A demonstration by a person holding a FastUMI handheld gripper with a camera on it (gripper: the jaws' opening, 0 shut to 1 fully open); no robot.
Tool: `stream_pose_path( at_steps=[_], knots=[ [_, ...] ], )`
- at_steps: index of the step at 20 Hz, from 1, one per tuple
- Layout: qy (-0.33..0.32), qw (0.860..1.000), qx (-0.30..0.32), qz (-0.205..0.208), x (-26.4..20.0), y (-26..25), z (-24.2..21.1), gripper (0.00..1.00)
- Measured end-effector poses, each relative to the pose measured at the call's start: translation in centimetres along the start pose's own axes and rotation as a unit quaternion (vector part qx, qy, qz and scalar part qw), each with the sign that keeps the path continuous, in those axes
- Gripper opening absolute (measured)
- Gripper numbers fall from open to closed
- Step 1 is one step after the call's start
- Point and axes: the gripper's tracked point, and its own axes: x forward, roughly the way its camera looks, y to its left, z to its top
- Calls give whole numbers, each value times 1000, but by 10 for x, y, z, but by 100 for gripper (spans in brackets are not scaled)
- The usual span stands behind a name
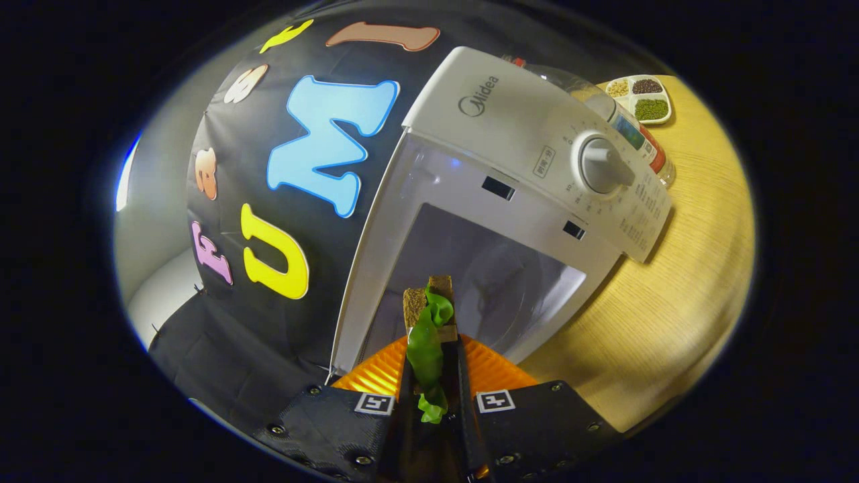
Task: Open the microwave, put the food inside, and close the microwave door.
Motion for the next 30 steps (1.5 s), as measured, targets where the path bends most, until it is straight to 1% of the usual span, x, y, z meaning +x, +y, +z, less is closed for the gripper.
stream_pose_path(
  at_steps=[7, 11, 14, 16, 18, 19, 20, 21, 25, 28, 30],
  knots=[
    [-36, 999, -3, -11, 48, -15, -8, 30],
    [-46, 998, 10, -39, 72, -33, -5, 30],
    [-44, 997, -10, -58, 78, -41, -5, 30],
    [-40, 996, -25, -74, 77, -46, -6, 33],
    [-33, 995, -46, -83, 74, -47, -10, 43],
    [-30, 994, -62, -84, 69, -45, -11, 60],
    [-24, 993, -75, -88, 68, -46, -13, 72],
    [-15, 991, -89, -94, 63, -48, -15, 96],
    [17, 980, -151, -125, 39, -59, -24, 97],
    [32, 978, -166, -126, 13, -50, -20, 97],
    [32, 973, -193, -120, -9, -37, -19, 97]
  ],
)
